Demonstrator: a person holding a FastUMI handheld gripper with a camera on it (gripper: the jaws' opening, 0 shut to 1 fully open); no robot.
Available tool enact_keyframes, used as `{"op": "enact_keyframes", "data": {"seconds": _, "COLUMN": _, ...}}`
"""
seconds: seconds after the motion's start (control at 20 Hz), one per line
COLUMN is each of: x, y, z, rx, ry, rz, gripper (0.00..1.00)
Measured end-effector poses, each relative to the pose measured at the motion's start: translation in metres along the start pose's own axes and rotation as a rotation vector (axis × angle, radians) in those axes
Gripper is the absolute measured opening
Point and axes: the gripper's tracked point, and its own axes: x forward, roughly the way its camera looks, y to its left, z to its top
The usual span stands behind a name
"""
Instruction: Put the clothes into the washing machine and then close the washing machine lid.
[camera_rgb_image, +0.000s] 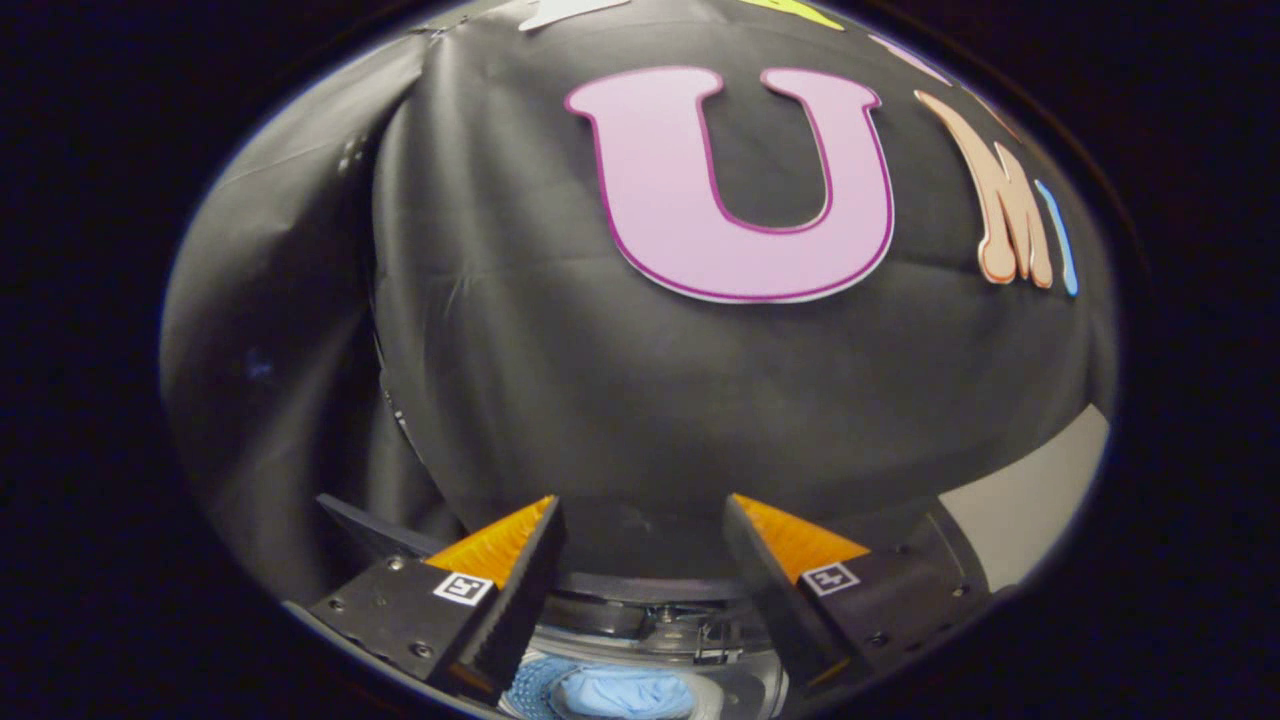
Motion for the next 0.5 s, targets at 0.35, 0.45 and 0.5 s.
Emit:
{"op": "enact_keyframes", "data": {"seconds": 0.35, "x": -0.0029, "y": 0.0038, "z": 0.0019, "rx": 0.005, "ry": 0.024, "rz": 0.061, "gripper": 0.96}}
{"op": "enact_keyframes", "data": {"seconds": 0.45, "x": -0.0002, "y": 0.0041, "z": 0.0008, "rx": 0.007, "ry": 0.075, "rz": 0.073, "gripper": 0.96}}
{"op": "enact_keyframes", "data": {"seconds": 0.5, "x": 0.0018, "y": 0.0043, "z": 0.0019, "rx": -0.002, "ry": 0.089, "rz": 0.078, "gripper": 0.97}}
